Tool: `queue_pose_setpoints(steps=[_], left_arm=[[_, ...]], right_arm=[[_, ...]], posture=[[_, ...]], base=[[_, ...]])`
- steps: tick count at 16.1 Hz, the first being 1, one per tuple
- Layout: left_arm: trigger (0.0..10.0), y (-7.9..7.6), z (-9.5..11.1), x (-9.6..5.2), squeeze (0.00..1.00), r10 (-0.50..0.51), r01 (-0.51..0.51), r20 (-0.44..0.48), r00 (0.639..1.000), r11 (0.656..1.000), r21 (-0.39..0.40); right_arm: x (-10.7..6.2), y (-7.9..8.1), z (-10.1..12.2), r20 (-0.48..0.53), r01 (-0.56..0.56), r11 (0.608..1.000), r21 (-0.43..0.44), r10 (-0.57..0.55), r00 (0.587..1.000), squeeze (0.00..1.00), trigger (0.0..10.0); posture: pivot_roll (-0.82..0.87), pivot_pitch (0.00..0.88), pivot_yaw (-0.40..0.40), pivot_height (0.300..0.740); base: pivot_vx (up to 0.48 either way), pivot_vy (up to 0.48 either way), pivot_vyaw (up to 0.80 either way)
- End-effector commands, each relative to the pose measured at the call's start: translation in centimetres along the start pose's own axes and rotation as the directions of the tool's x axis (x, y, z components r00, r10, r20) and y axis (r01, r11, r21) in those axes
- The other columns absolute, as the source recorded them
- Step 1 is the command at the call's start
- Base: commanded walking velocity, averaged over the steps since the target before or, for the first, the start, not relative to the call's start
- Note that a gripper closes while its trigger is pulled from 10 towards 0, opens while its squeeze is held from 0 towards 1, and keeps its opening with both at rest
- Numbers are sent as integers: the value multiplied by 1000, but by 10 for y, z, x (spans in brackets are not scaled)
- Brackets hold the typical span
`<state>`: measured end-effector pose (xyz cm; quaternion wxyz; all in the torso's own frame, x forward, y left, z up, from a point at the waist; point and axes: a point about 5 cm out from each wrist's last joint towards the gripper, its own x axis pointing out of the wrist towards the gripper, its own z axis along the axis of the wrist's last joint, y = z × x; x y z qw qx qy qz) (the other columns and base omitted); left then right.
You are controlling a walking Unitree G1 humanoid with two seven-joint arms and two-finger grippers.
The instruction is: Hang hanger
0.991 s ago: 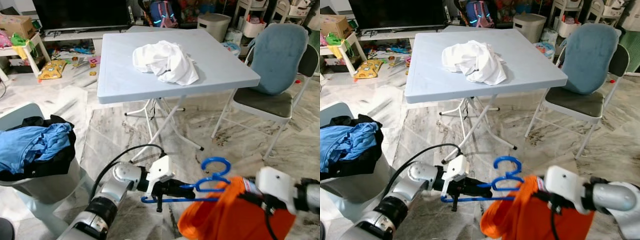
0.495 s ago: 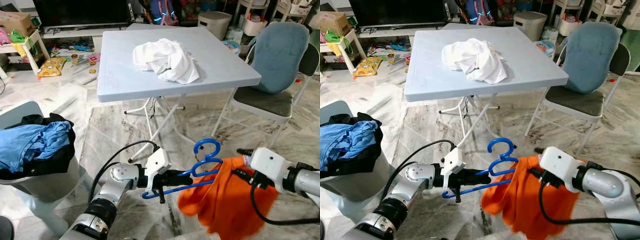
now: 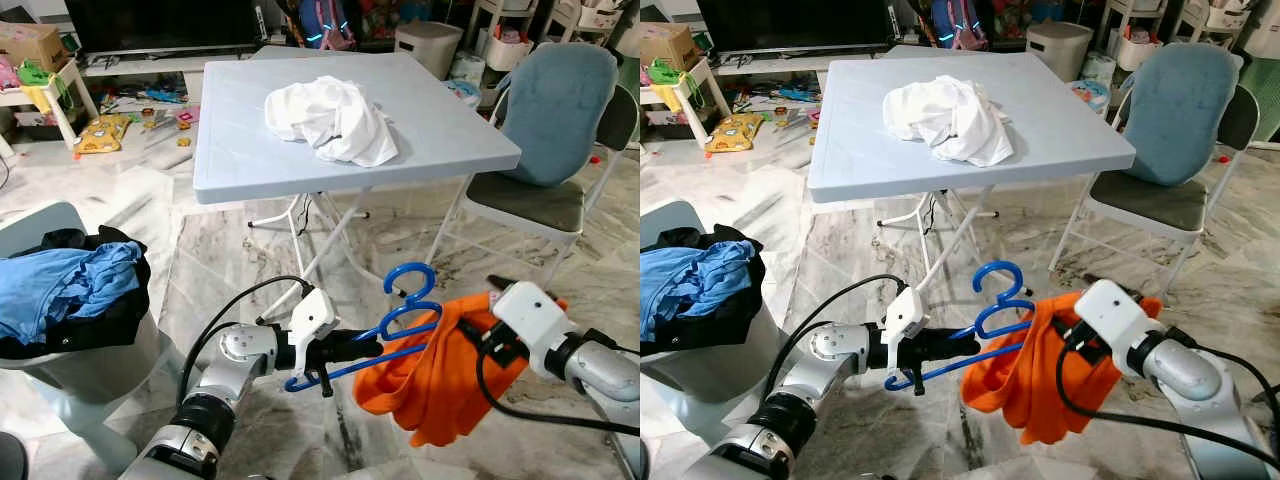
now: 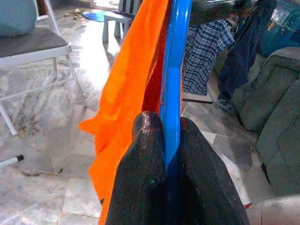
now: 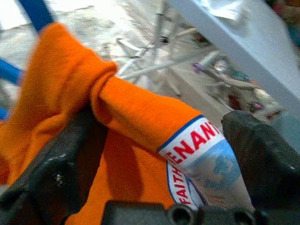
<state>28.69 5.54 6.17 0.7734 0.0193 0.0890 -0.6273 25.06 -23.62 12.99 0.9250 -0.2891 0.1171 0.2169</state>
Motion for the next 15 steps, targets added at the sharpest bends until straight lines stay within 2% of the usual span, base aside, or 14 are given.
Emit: queue_pose_setpoints(steps=[1,3,6,8,9,11,14,15], left_arm=[[0,10,18,0,0,29,-30,82,996,999,14],[0,10,19,0,0,23,-24,84,996,1000,11],[0,7,17,1,0,13,-13,78,997,1000,10],[0,8,16,1,0,27,-28,82,996,1000,2],[0,10,16,3,0,63,-63,92,994,998,-9],[0,13,21,5,0,99,-99,107,989,995,-1],[0,14,23,7,0,111,-112,111,988,994,3],[0,15,26,8,0,111,-113,114,987,994,12]], right_arm=[[-1,-12,-2,-9,111,993,33,-110,994,1000,10000],[-1,-17,2,0,255,965,60,-255,967,1000,10000],[-5,-16,-1,-6,357,923,147,-360,933,1000,10000],[-8,-5,9,47,265,937,226,-283,958,1000,10000],[-9,5,11,57,178,953,244,-198,979,1000,10000],[-15,18,8,53,77,971,225,-91,994,1000,10000],[-20,17,3,29,76,967,242,-85,996,1000,10000],[-21,16,3,28,70,957,281,-81,996,941,10000]], posture=[[-51,0,2,740],[-56,0,22,740],[-60,0,23,740],[-69,0,2,740],[-56,0,-8,740],[-45,0,-12,740],[-33,0,-11,740],[-26,0,-11,740]], base=[[0,0,0],[0,0,0],[0,0,0],[0,0,0],[0,0,0],[0,0,0],[0,0,0],[0,0,0]])
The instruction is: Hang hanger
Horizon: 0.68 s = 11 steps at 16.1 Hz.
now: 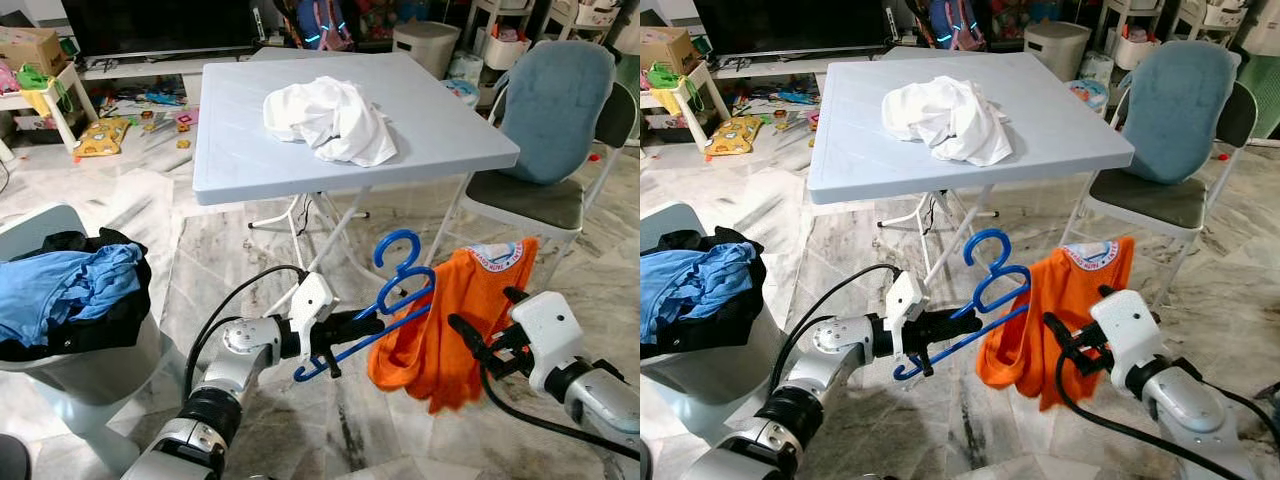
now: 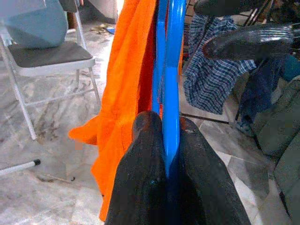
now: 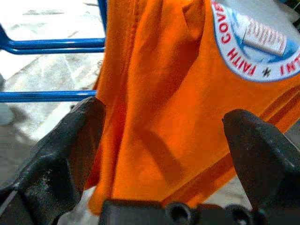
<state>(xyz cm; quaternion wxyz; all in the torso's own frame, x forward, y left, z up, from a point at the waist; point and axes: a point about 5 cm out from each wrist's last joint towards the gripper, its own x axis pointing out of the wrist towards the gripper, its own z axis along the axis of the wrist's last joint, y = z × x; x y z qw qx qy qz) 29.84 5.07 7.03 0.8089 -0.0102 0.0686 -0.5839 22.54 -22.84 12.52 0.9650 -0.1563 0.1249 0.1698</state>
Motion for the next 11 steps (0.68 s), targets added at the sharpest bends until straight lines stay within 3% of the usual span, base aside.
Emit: queue_pose_setpoints(steps=[1,2,3,7,9,11], left_arm=[[0,4,19,7,0,-2,0,54,999,999,49],[0,3,21,9,0,-10,6,61,998,999,54],[0,2,23,9,0,-28,24,70,997,998,54],[0,-3,23,7,0,-96,93,59,994,994,59],[0,-3,22,5,0,-103,100,51,993,993,62],[0,-3,20,2,0,-101,99,40,994,993,60]], right_arm=[[-1,1,5,17,-3,1000,17,3,1000,608,10000],[3,7,2,9,-17,1000,24,17,1000,125,10000],[9,15,0,8,-36,999,38,36,999,0,10000],[33,28,-9,-1,76,994,82,-76,997,0,10000],[36,18,-12,-6,180,980,87,-180,984,0,0],[35,11,-13,8,219,970,101,-221,975,0,0]], posture=[[-19,0,-13,740],[-19,0,-13,740],[-9,0,-17,740],[-1,0,-15,740],[1,0,-15,740],[3,0,-19,740]], base=[[0,0,0],[0,0,0],[0,0,0],[0,0,0],[0,0,0],[0,0,0]])
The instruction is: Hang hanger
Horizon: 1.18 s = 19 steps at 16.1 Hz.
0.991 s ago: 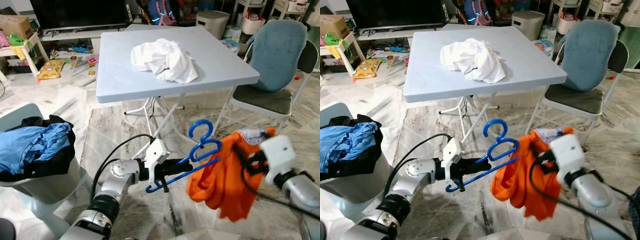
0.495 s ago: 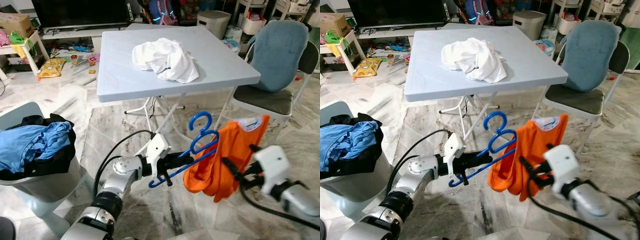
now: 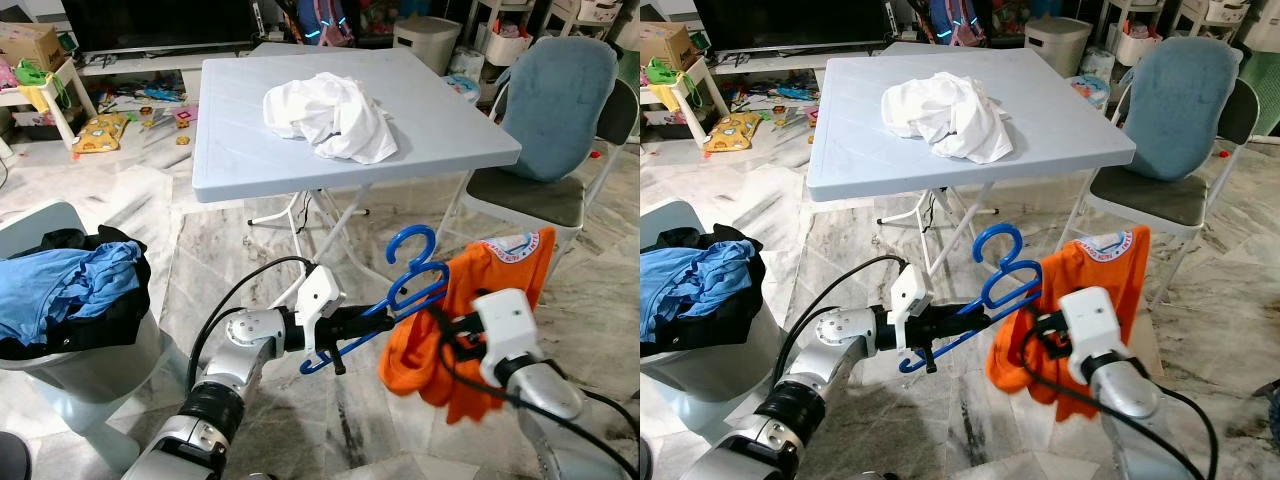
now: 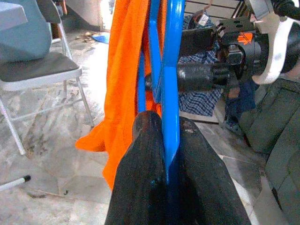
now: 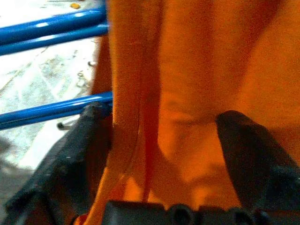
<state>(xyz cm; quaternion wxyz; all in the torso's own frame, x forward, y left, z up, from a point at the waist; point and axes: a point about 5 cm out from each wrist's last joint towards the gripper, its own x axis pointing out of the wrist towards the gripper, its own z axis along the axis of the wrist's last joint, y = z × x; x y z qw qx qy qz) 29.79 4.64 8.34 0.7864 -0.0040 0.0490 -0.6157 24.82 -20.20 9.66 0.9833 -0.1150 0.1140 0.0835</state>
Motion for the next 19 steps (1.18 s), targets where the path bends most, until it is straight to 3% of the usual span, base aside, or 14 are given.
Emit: queue_pose_setpoints(steps=[1,3,5,10,15,19], left_arm=[[0,0,7,0,0,-22,22,20,1000,1000,21],[0,-1,6,0,0,-22,21,18,1000,1000,22],[0,0,6,0,0,-20,20,16,1000,999,27],[0,-1,6,0,0,-17,17,16,1000,999,29],[0,-2,5,-1,0,-21,21,15,1000,999,30],[0,-2,1,-2,0,-32,34,-25,999,998,61]], right_arm=[[-1,-11,0,6,40,999,-8,-40,999,0,0],[-4,-9,-3,9,-11,1000,-6,11,1000,0,0],[-8,-11,-15,-53,-56,998,-24,54,997,0,0],[-8,-23,-29,-116,12,999,-41,-17,993,0,0],[-2,-29,-27,-94,77,997,-3,-77,993,0,0],[8,-28,-13,-21,94,994,50,-93,995,0,0]], posture=[[3,0,-20,740],[1,0,-24,740],[-2,0,-27,740],[3,0,-35,740],[6,0,-41,740],[-9,0,-31,740]], base=[[0,0,0],[0,0,0],[0,0,0],[0,0,0],[0,0,0],[0,0,0]])
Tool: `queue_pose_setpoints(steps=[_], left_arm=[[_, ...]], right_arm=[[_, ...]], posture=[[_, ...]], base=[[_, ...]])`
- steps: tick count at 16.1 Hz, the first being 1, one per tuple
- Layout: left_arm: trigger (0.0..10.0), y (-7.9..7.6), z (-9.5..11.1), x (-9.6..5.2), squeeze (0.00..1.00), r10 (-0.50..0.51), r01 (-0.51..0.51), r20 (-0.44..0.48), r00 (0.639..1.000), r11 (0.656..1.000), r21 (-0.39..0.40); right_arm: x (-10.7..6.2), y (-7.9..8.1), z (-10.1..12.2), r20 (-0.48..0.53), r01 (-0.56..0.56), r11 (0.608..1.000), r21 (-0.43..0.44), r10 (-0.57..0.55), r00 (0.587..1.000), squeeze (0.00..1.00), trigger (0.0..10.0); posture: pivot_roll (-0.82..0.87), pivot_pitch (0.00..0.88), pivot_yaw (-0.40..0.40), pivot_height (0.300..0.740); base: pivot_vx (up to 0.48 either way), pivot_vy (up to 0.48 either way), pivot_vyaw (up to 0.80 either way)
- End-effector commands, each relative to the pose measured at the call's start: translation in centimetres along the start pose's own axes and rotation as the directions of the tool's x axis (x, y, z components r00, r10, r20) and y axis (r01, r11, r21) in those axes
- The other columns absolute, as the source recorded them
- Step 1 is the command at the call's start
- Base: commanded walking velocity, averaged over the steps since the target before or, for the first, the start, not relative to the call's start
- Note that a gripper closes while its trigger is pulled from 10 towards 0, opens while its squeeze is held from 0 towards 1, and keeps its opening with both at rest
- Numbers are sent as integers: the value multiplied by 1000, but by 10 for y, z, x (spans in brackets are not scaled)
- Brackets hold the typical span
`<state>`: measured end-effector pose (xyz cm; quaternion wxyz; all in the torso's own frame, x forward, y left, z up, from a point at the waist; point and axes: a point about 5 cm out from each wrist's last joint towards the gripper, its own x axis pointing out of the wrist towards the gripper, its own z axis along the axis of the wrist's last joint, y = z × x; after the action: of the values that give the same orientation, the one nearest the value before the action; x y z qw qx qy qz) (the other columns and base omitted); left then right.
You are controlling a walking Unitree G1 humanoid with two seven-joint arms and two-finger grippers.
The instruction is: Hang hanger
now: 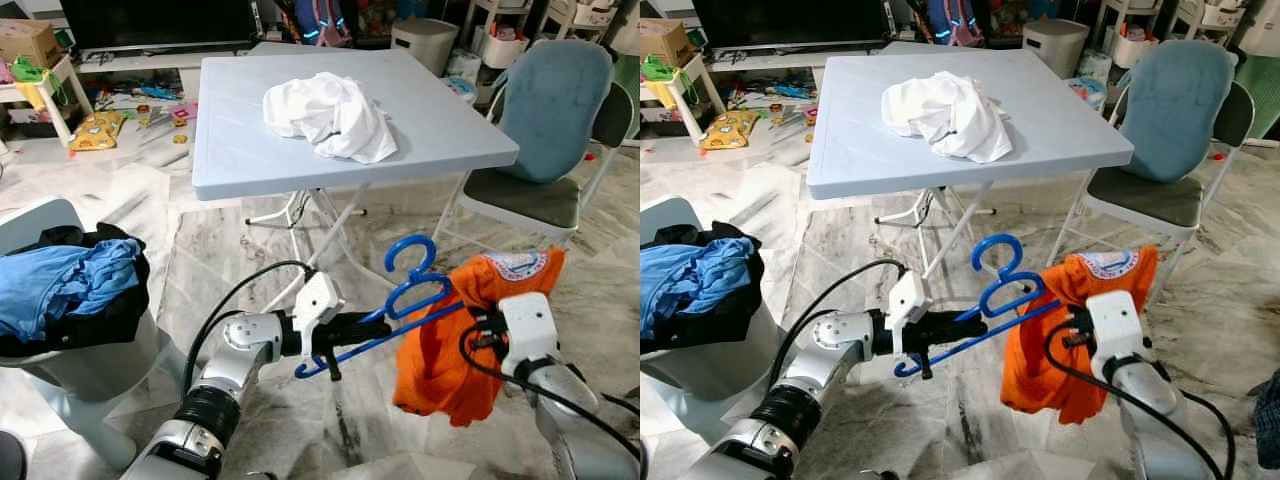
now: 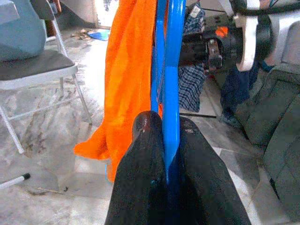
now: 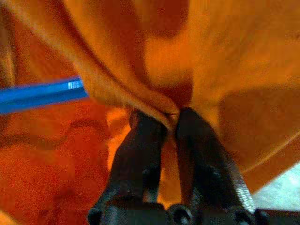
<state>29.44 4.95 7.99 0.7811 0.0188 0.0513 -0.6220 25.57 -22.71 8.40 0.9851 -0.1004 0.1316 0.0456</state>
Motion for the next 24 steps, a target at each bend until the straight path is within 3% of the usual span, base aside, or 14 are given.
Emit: queue_pose_setpoints(steps=[1,3,6,9,14,16,17,19,20,22,24], left_arm=[[0,1,1,0,0,-1,2,-20,1000,998,69],[0,-1,-7,-1,0,26,-23,-39,999,998,64],[0,-5,-15,-2,0,17,-8,-88,996,995,102],[0,6,-22,-9,0,118,-87,-190,975,983,165],[0,8,-36,-19,0,118,-53,-325,938,978,203],[0,6,-33,-18,0,95,-31,-294,951,976,216],[0,8,-26,-17,0,114,-56,-245,963,972,229],[0,13,-16,-19,0,158,-104,-179,971,955,276],[0,14,-13,-20,0,171,-122,-158,972,953,278],[0,20,-12,-25,0,240,-200,-126,962,942,269],[0,18,-6,-22,0,214,-201,-44,976,958,206]], right_arm=[[-1,-9,19,82,62,998,-30,-59,995,0,0],[-3,-13,39,147,102,989,-107,-86,985,0,0],[-3,-15,60,206,110,988,-110,-86,975,0,0],[-4,-13,63,199,90,987,-135,-62,978,0,0],[-5,-47,87,215,244,963,-116,-216,952,0,0],[0,-63,82,169,357,929,-93,-338,926,0,0],[4,-73,72,111,438,894,-93,-427,897,0,0],[6,-79,53,39,484,862,-154,-484,874,0,0],[7,-79,47,17,485,860,-157,-489,872,0,0],[12,-70,35,-34,431,893,-130,-439,898,0,0],[16,-64,24,-63,406,901,-151,-419,906,0,0]], posture=[[-21,0,-47,740],[-26,0,-49,740],[-16,0,-50,740],[-9,0,-54,740],[2,0,-69,740],[8,0,-75,740],[17,0,-80,740],[34,0,-88,740],[42,0,-91,740],[46,0,-92,740],[41,0,-86,740]], base=[[0,0,0],[0,0,0],[0,0,0],[0,0,0],[0,0,0],[0,0,0],[0,0,0],[0,0,0],[0,0,0],[0,0,0],[0,0,0]])
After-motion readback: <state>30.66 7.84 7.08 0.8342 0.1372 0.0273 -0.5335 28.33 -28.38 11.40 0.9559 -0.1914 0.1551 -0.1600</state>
